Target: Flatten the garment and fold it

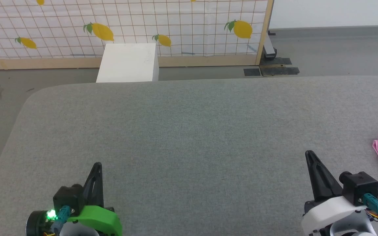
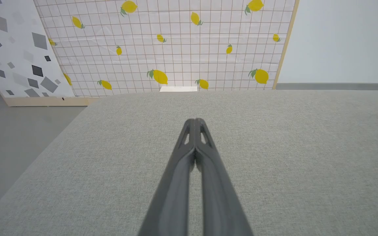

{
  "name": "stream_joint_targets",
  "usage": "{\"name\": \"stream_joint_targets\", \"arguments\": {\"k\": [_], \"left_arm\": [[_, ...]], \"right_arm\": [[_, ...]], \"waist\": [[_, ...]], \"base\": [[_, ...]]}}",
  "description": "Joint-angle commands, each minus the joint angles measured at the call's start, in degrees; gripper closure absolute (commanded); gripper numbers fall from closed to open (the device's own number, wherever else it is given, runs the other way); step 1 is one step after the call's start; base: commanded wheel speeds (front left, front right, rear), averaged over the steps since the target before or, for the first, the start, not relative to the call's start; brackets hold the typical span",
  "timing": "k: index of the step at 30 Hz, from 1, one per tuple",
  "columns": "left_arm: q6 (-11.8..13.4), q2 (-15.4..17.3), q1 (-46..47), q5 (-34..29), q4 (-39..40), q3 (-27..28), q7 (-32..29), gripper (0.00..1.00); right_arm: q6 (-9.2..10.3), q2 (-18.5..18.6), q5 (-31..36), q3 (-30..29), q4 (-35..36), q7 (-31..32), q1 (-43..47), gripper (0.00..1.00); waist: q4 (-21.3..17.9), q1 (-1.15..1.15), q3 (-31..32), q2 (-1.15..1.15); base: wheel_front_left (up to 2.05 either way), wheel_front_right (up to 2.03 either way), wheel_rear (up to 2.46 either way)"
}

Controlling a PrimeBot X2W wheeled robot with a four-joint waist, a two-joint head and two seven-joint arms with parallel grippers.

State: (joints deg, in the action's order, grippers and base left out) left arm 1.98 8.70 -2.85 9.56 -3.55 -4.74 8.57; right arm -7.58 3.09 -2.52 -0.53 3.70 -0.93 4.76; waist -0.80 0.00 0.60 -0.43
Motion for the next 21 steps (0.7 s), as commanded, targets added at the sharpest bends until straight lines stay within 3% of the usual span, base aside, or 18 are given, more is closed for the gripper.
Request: {"name": "stream_joint_targets", "arguments": {"k": [1,21], "left_arm": [[-0.4,-0.49,0.97,-0.58,0.29,0.3,-0.36,1.0],[-0.88,-2.12,1.55,-3.33,1.29,1.66,-2.87,1.0]], "right_arm": [[0.04,-0.09,0.47,0.12,-0.29,0.21,-0.98,1.0],[0.05,-0.13,1.09,0.24,-1.33,0.43,-2.13,1.0]], "waist": [[0.02,0.0,-0.01,0.18],[0.26,0.0,-0.19,0.26]], "base": [[0.0,0.0,0.0],[0.0,0.0,0.0]]}}
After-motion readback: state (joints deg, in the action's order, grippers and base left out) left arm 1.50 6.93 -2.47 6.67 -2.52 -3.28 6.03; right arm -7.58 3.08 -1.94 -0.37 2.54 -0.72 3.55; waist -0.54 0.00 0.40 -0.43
